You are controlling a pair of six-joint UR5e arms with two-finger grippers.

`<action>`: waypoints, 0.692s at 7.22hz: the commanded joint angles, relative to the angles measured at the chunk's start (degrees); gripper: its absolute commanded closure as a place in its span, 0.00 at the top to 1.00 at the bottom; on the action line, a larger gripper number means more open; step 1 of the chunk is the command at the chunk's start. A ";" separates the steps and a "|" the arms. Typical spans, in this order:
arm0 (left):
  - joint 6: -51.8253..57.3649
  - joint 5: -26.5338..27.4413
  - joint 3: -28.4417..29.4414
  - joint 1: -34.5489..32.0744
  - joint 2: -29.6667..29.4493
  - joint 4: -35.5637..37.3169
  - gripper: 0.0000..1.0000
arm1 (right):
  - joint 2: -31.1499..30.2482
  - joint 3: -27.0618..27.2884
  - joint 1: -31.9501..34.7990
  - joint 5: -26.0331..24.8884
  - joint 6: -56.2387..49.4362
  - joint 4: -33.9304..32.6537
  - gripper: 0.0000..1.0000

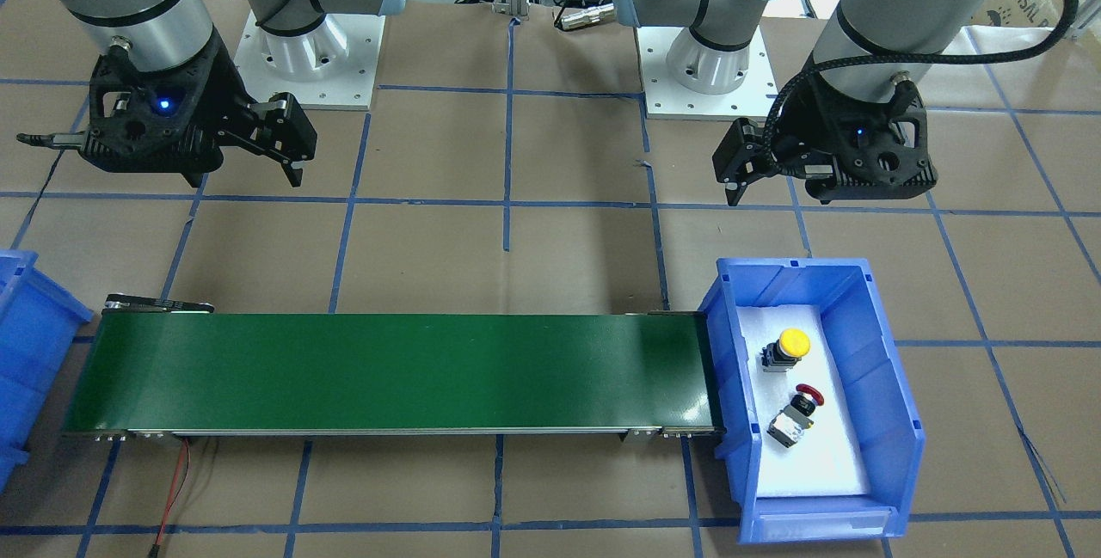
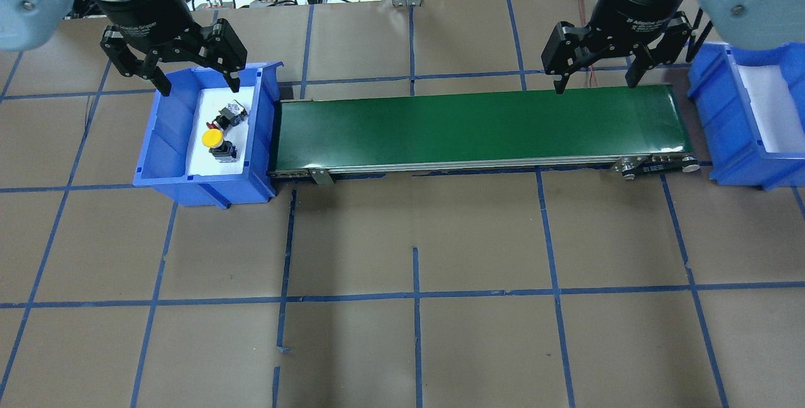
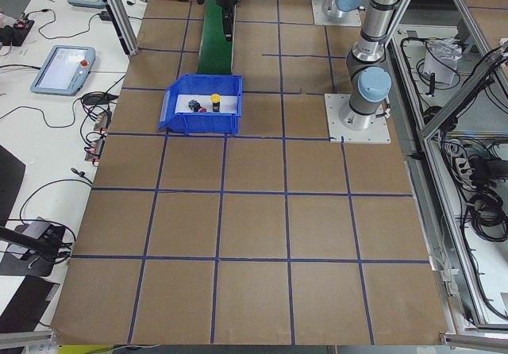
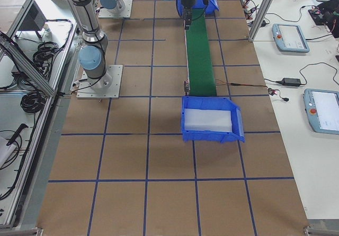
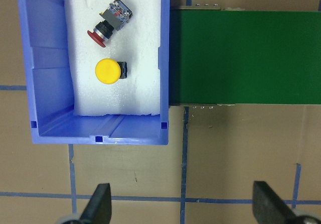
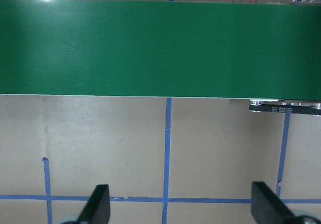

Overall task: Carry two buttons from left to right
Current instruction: 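Move the left gripper down into the blue bin toward the red button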

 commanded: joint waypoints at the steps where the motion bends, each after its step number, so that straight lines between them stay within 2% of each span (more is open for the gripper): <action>1: -0.04 0.06 -0.07 -0.01 0.21 0.08 1.00 | 0.24 -0.41 0.05 0.14 -0.27 -0.11 1.00; 3: 0.48 -0.11 0.10 0.69 -0.76 0.78 1.00 | 0.16 -0.33 0.14 0.14 -0.44 -0.20 1.00; 4: 6.23 -0.12 0.19 2.00 -1.54 3.39 1.00 | 0.24 -0.50 0.14 0.14 -0.27 -0.37 1.00; 5: 8.37 -0.38 1.15 4.63 -5.81 10.38 1.00 | 0.33 -0.50 0.14 0.14 -0.36 -0.37 1.00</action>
